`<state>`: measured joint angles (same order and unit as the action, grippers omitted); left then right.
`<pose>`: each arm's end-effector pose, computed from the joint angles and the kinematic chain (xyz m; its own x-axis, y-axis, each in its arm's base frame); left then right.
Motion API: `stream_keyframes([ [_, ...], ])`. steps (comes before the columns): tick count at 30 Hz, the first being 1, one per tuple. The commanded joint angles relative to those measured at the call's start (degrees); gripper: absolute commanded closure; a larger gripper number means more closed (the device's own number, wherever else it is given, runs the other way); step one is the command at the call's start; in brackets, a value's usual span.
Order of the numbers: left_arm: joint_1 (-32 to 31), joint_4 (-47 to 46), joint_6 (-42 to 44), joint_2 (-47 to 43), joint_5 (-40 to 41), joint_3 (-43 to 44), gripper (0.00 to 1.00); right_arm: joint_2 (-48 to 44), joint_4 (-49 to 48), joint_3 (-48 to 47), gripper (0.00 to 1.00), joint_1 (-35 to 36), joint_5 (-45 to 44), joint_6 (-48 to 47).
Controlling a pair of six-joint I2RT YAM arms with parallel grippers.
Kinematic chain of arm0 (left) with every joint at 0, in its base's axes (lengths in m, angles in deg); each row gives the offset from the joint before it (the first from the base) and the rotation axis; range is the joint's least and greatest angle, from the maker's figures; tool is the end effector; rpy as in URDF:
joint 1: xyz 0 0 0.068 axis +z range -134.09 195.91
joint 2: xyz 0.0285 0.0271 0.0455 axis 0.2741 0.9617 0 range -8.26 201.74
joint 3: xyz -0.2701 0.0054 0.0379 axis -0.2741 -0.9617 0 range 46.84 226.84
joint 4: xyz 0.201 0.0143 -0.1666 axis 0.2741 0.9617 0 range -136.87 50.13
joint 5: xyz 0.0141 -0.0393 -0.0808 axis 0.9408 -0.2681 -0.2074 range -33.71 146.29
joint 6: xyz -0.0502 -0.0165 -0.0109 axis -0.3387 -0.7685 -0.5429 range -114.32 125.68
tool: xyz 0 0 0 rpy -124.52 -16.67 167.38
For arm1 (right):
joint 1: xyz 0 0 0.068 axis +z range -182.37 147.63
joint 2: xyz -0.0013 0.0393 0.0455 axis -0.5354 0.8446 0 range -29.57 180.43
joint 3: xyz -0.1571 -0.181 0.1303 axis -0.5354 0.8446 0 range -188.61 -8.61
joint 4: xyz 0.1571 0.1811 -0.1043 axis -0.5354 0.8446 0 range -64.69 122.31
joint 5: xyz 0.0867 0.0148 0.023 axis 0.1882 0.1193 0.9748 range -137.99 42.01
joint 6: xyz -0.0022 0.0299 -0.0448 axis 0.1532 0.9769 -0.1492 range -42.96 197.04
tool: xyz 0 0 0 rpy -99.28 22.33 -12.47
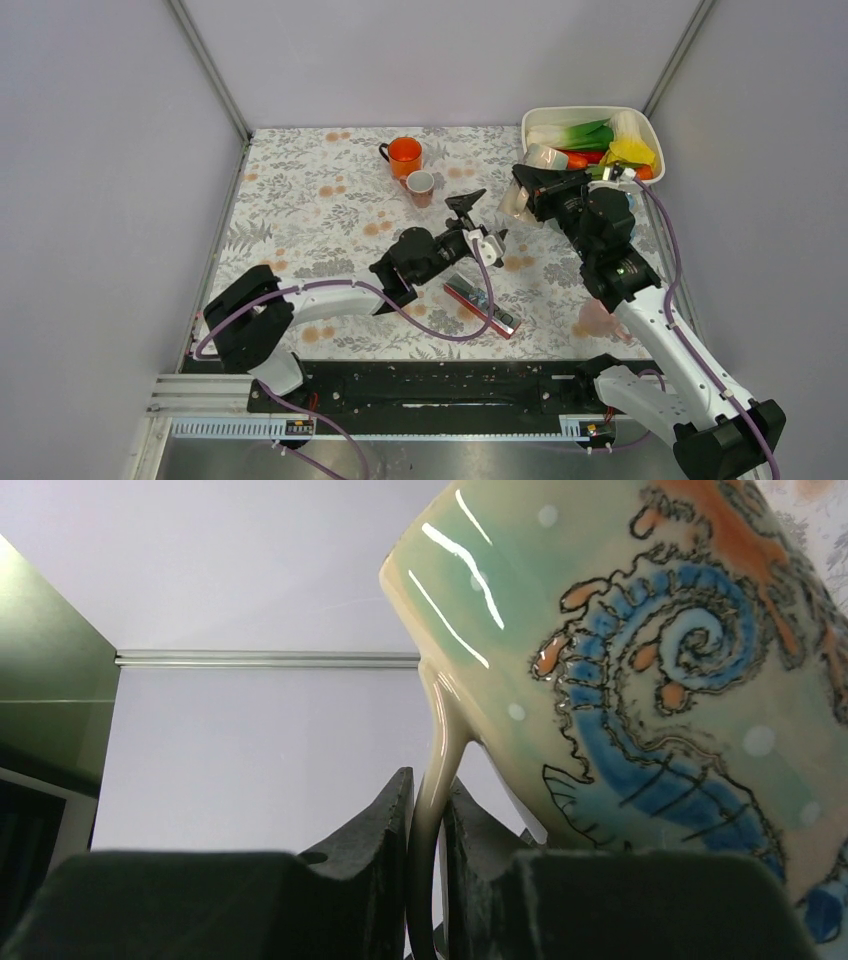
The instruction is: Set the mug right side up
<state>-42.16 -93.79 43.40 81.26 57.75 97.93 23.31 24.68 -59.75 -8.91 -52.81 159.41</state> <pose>0.1886 -0.3011 0.2884 0.5727 0.2374 -0.7846 0.6128 0.5117 0.6022 0.2000 0.0836 0.3744 -0.3193 0.9381 -0.1344 -0.0246 0.1336 0.9907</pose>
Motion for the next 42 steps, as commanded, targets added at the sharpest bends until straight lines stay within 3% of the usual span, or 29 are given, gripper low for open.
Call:
stream_keyframes([
  [1,0.09,-8.97,0.96,1.00,-0.32,2.49,0.07,-2.27,-8.45,-4.27,1.00,-0.26,1.45,0.81],
  [15,0.49,-15.81,6.33,7.56,3.00,8.51,0.22,-1.50,-6.91,-5.82,1.00,-0.21,1.96,0.67],
  [20,1.25,-19.42,8.53,9.63,3.04,8.67,0.33,-0.69,-6.94,-6.56,1.00,-0.25,2.59,1.11],
  [26,1.38,-22.45,12.79,10.42,-0.41,7.77,0.56,0.25,-7.84,-4.61,1.00,-0.18,3.04,3.91],
  [30,1.37,-22.79,13.13,11.03,0.63,7.73,0.56,1.12,-8.45,-3.11,1.00,-0.15,4.19,5.79],
  [36,1.67,-23.48,13.68,11.57,0.86,8.25,0.50,1.40,-8.24,-3.34,1.00,-0.17,4.21,5.70],
  [37,1.71,-23.40,13.52,11.60,0.91,8.57,0.55,1.59,-8.25,-3.36,1.00,-0.16,4.45,5.73],
  [38,1.72,-23.46,13.40,11.56,0.86,8.76,0.67,1.67,-8.18,-3.21,1.00,-0.17,4.48,5.68],
  [40,1.73,-23.84,13.56,11.43,0.49,8.41,0.99,1.44,-8.06,-2.23,1.00,-0.17,3.80,5.87],
  [42,1.72,-23.97,13.84,11.11,0.10,7.52,1.00,0.87,-6.83,-1.07,1.00,-0.13,2.36,5.34],
])
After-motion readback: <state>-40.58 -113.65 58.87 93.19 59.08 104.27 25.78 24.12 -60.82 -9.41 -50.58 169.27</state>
